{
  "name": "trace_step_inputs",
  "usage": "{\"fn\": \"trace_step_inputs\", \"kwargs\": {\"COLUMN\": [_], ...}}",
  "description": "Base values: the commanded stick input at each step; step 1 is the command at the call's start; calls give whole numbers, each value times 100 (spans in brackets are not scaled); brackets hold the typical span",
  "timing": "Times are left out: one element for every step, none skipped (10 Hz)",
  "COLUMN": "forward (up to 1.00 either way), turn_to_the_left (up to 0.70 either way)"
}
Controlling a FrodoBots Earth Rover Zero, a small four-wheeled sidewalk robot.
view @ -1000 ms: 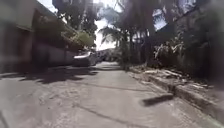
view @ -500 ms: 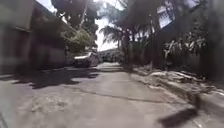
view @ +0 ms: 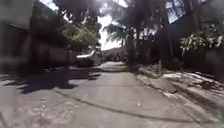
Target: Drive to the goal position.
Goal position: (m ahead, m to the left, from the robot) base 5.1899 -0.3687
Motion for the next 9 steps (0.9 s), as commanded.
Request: {"fn": "trace_step_inputs", "kwargs": {"forward": [100, 100, 100, 100, 100, 100, 100, 100, 100], "turn_to_the_left": [4, 5, 5, 4, 4, 4, 3, 2, 2]}}
